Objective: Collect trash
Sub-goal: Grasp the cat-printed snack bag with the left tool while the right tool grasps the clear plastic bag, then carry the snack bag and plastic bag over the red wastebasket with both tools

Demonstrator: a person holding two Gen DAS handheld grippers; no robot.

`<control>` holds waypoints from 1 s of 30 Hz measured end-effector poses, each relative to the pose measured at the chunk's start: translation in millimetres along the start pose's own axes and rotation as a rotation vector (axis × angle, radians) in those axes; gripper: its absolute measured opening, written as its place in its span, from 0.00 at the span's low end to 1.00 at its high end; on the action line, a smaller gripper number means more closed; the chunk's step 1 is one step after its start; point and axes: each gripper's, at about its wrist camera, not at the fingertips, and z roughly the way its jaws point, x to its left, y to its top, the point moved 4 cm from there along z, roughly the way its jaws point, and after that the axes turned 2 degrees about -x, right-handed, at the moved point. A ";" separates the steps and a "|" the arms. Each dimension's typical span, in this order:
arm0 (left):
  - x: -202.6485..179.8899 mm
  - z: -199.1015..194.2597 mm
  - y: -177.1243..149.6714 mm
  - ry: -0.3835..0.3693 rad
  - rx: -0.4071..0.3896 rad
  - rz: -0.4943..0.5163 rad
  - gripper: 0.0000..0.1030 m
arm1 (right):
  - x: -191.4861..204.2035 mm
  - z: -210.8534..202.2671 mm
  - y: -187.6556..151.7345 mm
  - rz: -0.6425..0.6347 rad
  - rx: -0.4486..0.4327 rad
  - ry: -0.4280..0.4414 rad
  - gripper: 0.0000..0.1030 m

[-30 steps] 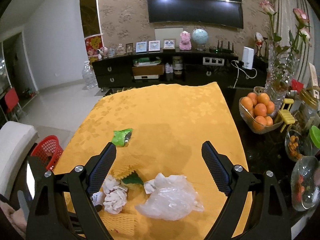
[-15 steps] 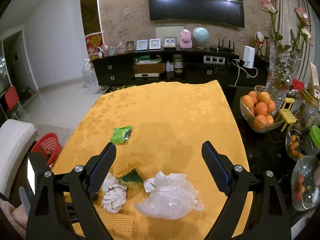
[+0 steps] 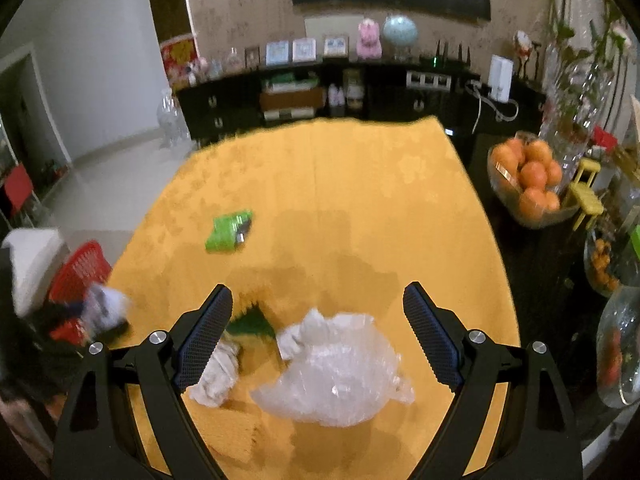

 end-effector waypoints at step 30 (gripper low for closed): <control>46.9 -42.2 22.0 0.080 -0.105 -0.094 0.68 | -11.5 24.2 -33.0 0.026 0.107 -0.007 0.52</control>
